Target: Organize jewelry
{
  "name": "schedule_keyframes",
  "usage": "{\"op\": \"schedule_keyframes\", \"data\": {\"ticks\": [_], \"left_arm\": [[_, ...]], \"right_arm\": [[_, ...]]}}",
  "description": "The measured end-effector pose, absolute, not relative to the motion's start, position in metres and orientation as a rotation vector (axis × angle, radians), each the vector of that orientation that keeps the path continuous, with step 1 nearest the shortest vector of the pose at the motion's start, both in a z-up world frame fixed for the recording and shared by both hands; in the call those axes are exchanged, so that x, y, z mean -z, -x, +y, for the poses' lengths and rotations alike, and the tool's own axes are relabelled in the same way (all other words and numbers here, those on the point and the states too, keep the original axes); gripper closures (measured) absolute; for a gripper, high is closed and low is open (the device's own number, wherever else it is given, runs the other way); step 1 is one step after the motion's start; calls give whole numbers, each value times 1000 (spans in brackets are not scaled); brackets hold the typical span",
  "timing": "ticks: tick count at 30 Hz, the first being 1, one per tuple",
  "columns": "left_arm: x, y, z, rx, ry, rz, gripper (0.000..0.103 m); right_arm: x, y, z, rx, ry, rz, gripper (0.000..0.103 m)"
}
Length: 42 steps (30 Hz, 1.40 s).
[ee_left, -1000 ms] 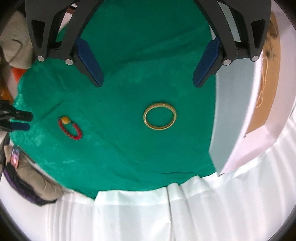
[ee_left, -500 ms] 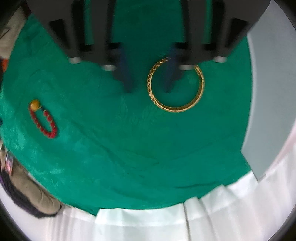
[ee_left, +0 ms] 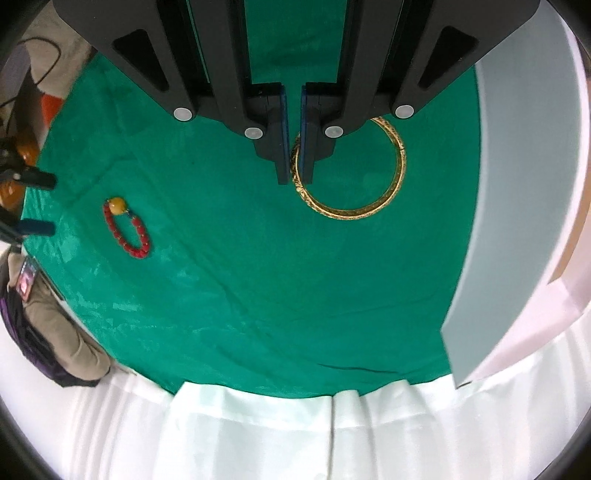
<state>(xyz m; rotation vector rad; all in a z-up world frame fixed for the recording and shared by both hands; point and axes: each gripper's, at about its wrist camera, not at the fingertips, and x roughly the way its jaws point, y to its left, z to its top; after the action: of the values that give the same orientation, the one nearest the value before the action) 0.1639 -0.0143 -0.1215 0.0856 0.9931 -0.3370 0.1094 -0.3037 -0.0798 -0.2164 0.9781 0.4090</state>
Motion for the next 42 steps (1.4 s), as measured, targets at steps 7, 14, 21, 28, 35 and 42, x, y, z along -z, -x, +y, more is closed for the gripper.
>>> {"op": "schedule_keyframes", "data": {"ticks": [7,14,21,28,35,42], "left_arm": [[110,-149,-13,322,-76,974,100],[95,-135,-6,306,-52,966,100],[17,-110,42,304,118,918,100],[-56,-98,160,118,182,842,100],[-27,-117,249,-177,113,917,100],[31,-136,271,-253,106,1011,99]], "right_arm": [[92,-154,-263,-547,255,1032,63],[123,-182,-241,-534,295,1108,86],[59,-190,-233,-572,174,1032,86],[-41,-214,-165,-800,58,870,86],[-85,-236,-15,-978,100,744,86],[-37,-245,91,-1032,226,835,86]]}}
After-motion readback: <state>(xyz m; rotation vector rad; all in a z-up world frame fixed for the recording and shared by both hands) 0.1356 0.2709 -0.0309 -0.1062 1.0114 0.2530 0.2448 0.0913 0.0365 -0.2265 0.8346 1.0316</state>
